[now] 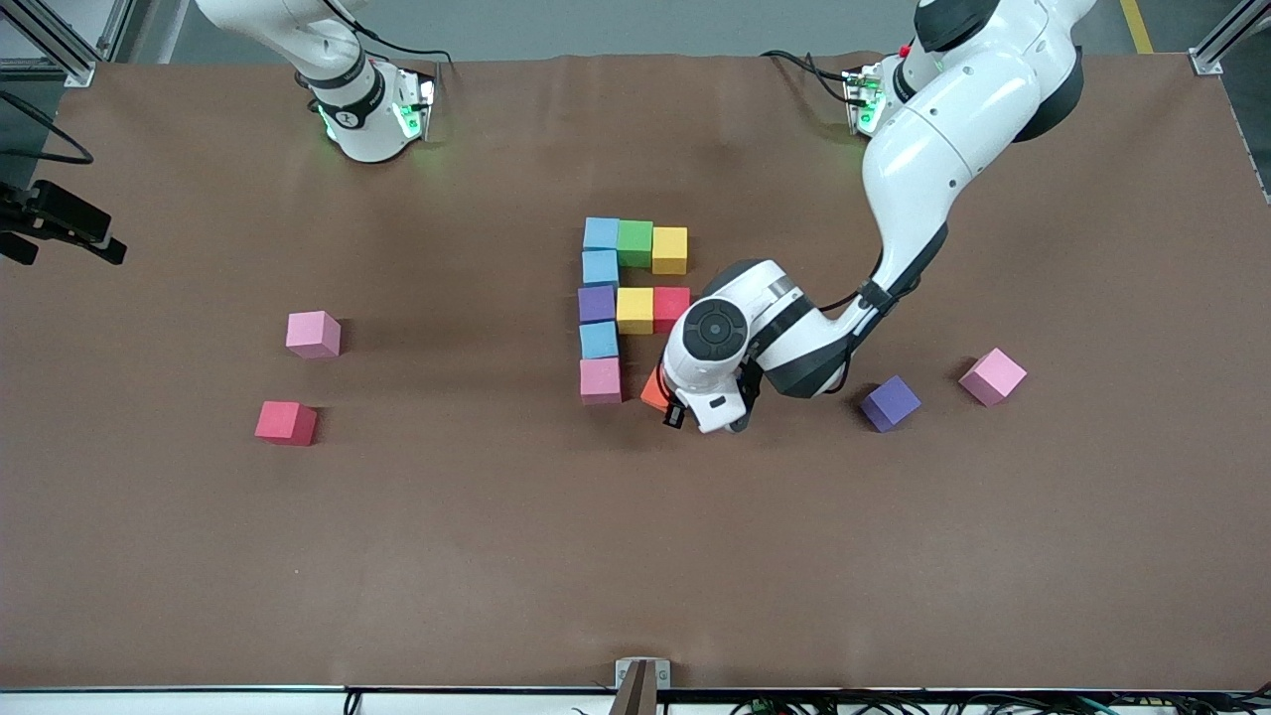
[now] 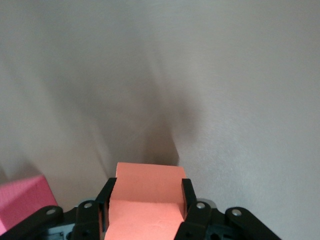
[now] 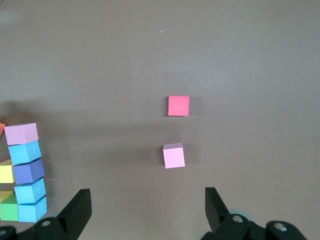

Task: Arrange 11 blocks into digit 3
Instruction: 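Lower the orange block beside the pink block with the left gripper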

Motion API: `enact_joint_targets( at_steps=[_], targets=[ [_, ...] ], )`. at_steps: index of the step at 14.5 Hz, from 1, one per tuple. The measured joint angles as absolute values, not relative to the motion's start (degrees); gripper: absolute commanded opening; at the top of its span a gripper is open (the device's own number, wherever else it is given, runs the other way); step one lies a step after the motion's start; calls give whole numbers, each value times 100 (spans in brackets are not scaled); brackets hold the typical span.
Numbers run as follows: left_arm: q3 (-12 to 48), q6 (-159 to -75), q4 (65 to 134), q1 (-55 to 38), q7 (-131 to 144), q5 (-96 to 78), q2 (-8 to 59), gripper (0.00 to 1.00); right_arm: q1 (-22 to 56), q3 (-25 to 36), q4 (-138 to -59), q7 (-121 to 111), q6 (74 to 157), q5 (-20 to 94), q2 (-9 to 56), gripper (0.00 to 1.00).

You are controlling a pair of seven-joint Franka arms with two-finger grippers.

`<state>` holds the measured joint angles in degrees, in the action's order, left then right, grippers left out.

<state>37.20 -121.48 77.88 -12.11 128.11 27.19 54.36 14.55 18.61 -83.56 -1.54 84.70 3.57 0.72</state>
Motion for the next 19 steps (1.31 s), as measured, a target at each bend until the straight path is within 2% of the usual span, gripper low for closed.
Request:
enact_joint_targets(
  at_steps=[2, 6, 8, 19],
  targets=[
    [3719, -12212, 7788, -1243, 13597, 2719, 5436, 23, 1314, 1711, -8356, -153, 8470, 357, 72, 100],
    [3711, -12613, 7791, -1305, 14856, 2719, 5437, 23, -114, 252, -8356, -151, 8470, 357, 73, 100],
    [3694, -12717, 7793, -1336, 15206, 2719, 5438, 23, -553, -180, -8356, -151, 8470, 357, 73, 100],
    [3409, -12745, 7830, -1713, 15547, 2778, 5443, 24, -657, -317, -8356, -151, 8470, 357, 73, 100]
  ],
)
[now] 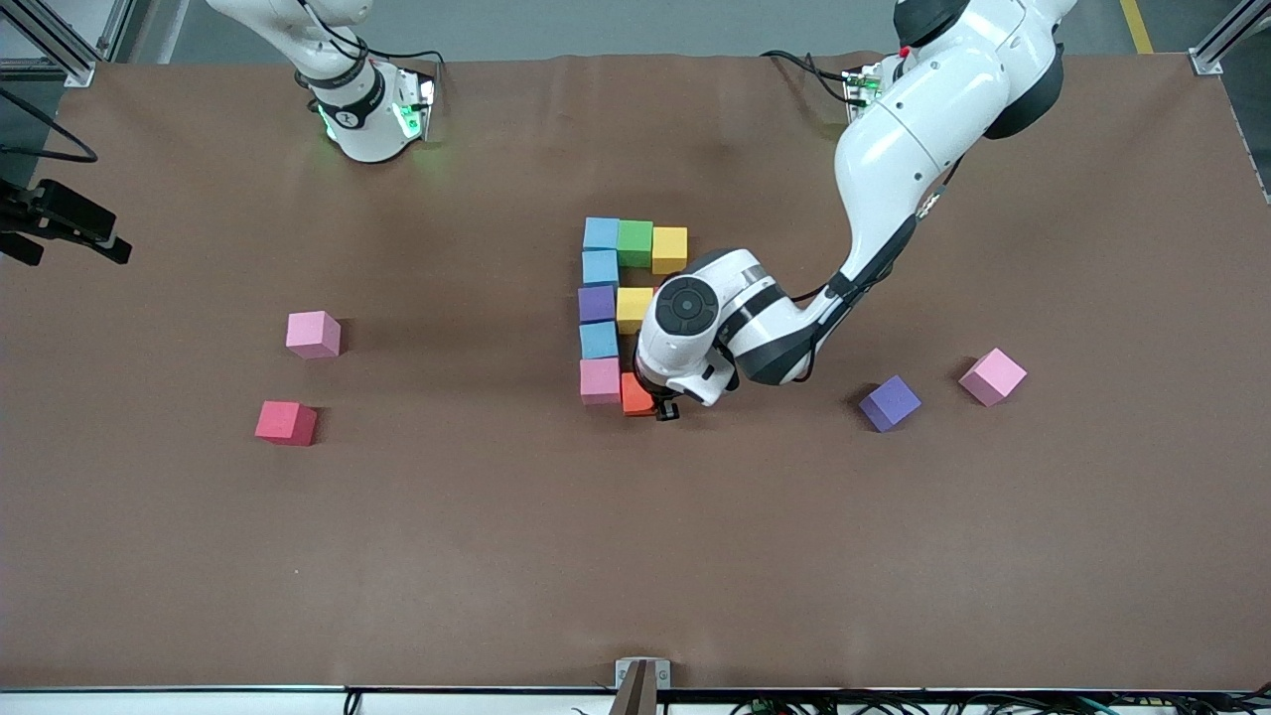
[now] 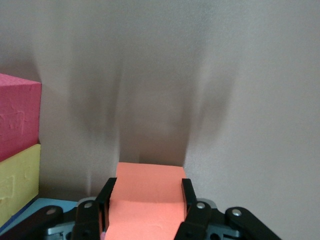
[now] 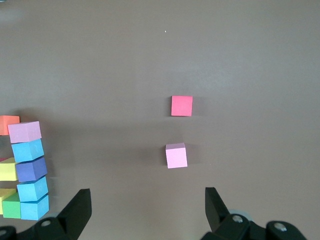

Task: Arrange 11 blocks into digit 3
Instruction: 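Lower the orange block beside the pink block with the left gripper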

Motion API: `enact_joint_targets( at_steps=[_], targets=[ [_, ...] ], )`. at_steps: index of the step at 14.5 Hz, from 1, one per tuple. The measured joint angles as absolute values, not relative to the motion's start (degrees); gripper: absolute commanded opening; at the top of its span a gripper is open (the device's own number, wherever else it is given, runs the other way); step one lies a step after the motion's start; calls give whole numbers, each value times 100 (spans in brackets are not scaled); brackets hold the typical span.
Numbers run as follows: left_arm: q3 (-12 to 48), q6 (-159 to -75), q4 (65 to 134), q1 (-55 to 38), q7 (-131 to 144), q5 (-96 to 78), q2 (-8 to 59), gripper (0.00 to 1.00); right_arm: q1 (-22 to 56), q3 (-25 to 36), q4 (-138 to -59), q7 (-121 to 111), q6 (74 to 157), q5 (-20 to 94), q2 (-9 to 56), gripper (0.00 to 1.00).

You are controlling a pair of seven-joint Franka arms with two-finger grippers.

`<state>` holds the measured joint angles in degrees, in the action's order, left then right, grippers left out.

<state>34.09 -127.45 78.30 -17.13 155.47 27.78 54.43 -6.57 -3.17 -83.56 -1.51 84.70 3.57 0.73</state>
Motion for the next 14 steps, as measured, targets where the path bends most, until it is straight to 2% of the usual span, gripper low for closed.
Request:
enact_joint_targets(
  at_steps=[14],
  targets=[
    [3412, -12657, 7891, -1765, 15553, 3009, 5441, 24, -658, -318, -8356, -151, 8470, 357, 73, 100]
  ],
)
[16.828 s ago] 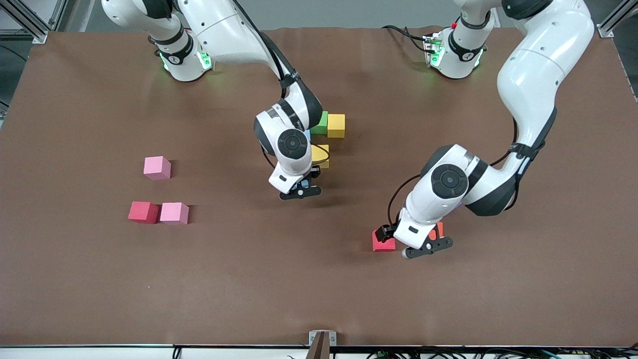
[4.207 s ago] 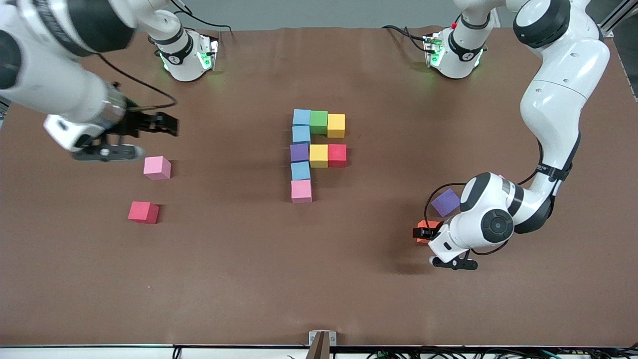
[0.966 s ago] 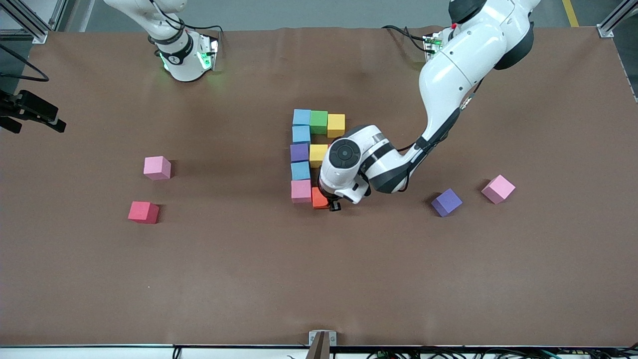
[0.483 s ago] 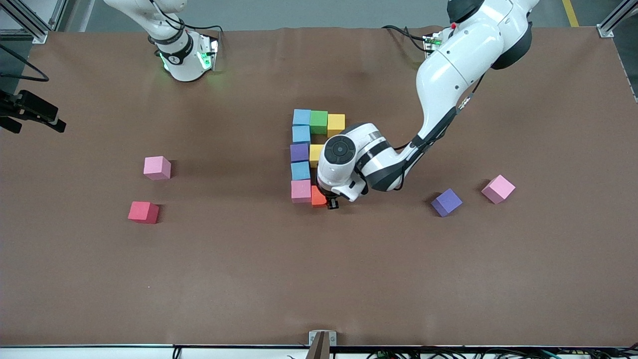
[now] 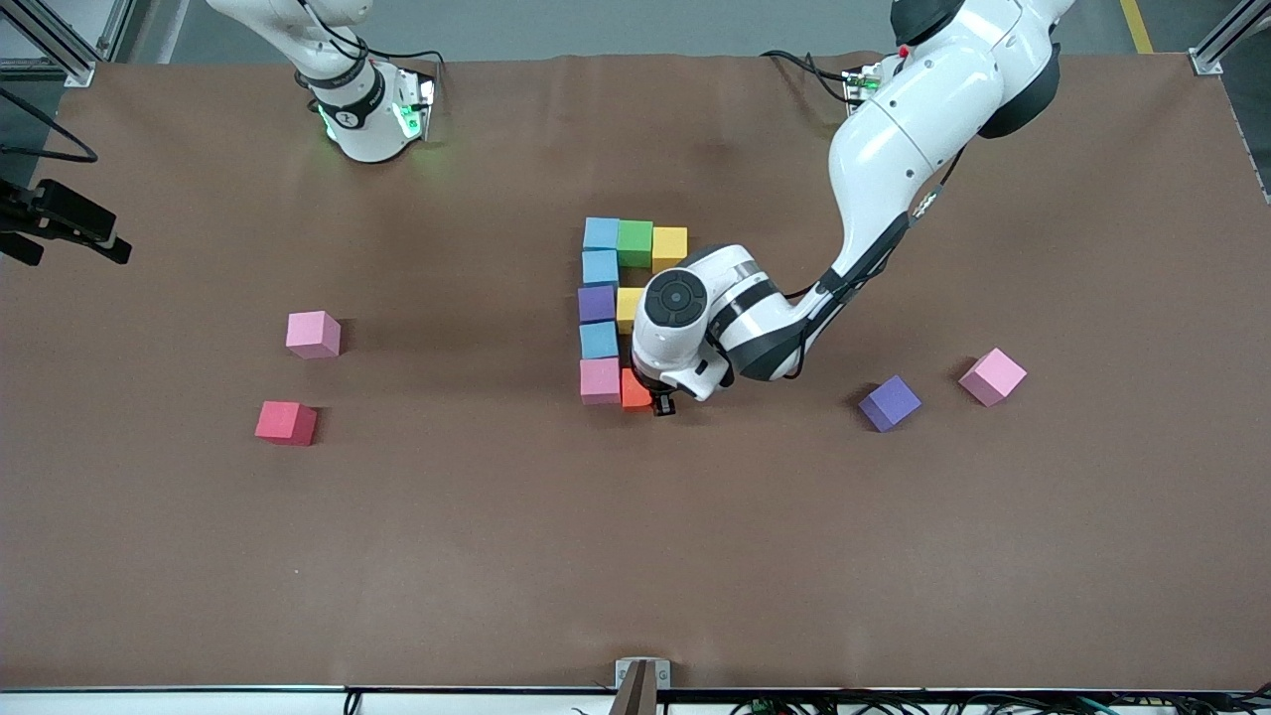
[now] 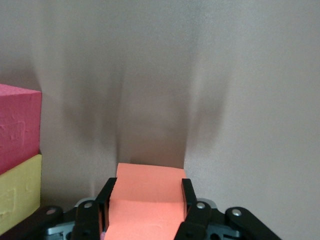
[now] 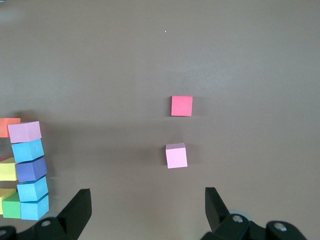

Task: Arrange 11 blocks into digit 3
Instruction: 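Lower the orange block beside the pink block with the left gripper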

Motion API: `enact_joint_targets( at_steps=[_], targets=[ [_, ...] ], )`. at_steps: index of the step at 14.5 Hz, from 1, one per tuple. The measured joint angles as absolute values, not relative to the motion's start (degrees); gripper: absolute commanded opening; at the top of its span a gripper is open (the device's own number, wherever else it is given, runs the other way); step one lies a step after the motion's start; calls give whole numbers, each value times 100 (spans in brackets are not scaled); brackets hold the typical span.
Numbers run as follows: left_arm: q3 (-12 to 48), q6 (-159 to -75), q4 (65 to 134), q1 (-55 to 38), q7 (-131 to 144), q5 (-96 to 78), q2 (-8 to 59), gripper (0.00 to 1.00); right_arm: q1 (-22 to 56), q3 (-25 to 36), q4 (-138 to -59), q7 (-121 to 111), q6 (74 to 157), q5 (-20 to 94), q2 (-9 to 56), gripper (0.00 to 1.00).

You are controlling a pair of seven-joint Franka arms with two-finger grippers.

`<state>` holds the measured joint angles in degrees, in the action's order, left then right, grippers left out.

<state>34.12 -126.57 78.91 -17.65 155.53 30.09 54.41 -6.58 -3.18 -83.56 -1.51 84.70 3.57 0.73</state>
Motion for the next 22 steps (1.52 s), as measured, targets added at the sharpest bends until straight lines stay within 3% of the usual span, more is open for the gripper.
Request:
enact_joint_targets(
  at_steps=[18, 19, 21, 22],
  targets=[
    [3413, -12577, 7985, -1826, 15554, 3039, 5376, 24, -658, -339, -8356, -151, 8471, 357, 73, 100],
    [3413, -12577, 7986, -1826, 15554, 3039, 5376, 29, -658, -344, -8356, -151, 8471, 357, 73, 100],
    [3413, -12577, 7987, -1827, 15554, 3039, 5374, 53, -658, -346, -8356, -151, 8471, 357, 73, 100],
    [3413, -12577, 7987, -1825, 15559, 3039, 5373, 59, -658, -347, -8356, -151, 8471, 357, 73, 100]
  ],
)
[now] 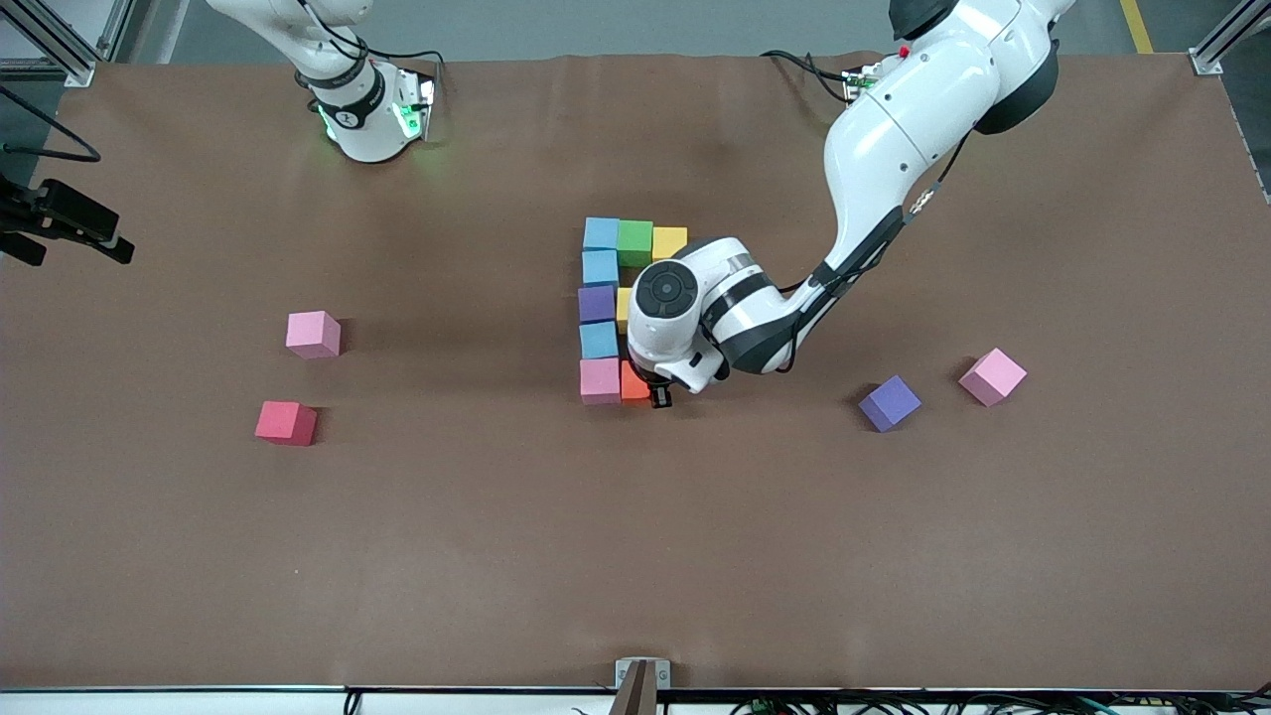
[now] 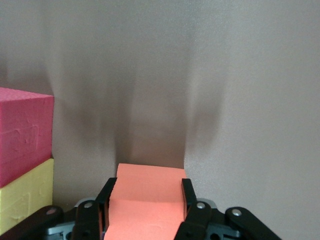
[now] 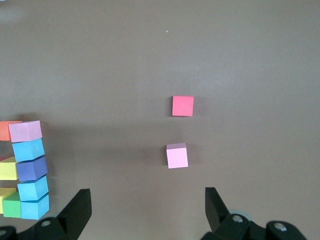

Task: Arrange 11 blocks into digit 3
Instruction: 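Lower the orange block beside the pink block with the left gripper, then release the orange block and move the left gripper to the purple block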

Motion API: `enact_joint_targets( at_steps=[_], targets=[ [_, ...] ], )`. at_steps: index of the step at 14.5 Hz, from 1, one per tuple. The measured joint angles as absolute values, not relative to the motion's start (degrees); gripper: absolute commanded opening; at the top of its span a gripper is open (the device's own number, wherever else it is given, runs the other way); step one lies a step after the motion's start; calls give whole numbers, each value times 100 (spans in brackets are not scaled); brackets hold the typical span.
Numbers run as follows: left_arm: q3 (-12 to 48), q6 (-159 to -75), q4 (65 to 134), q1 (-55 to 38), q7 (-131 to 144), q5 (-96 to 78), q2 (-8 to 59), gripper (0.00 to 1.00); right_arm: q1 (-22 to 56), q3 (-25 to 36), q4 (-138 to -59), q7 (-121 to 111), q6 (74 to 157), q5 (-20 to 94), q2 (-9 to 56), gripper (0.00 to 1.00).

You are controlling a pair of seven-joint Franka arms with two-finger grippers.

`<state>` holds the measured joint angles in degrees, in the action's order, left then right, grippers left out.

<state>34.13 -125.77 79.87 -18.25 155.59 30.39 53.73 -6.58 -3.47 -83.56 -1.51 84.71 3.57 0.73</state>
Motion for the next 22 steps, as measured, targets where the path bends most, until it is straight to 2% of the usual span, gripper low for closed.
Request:
enact_joint_targets(
  at_steps=[1, 3, 10, 15, 17, 20, 22],
  targets=[
    [3416, -12577, 7987, -1818, 15562, 3037, 5374, 65, -658, -346, -8356, -151, 8471, 357, 73, 100],
    [3415, -12577, 7991, -1808, 15566, 3030, 5374, 100, -658, -346, -8356, -151, 8469, 357, 73, 100],
    [3449, -12565, 8026, -1787, 15565, 3031, 5352, 100, -658, -346, -8356, -151, 8471, 357, 74, 100],
    [3760, -12199, 8001, -1708, 15511, 3030, 4938, 100, -658, -346, -8356, -151, 8472, 356, 74, 100],
    [4274, -11799, 7998, -1289, 15396, 3031, 4774, 100, -658, -346, -8356, -151, 8472, 356, 74, 100],
    [5187, -11037, 8004, -174, 14714, 3030, 4718, 100, -658, -348, -8356, -151, 8474, 356, 74, 100],
    [5549, -10550, 8022, 519, 13976, 3031, 4718, 100, -658, -348, -8356, -151, 8474, 356, 74, 100]
  ],
)
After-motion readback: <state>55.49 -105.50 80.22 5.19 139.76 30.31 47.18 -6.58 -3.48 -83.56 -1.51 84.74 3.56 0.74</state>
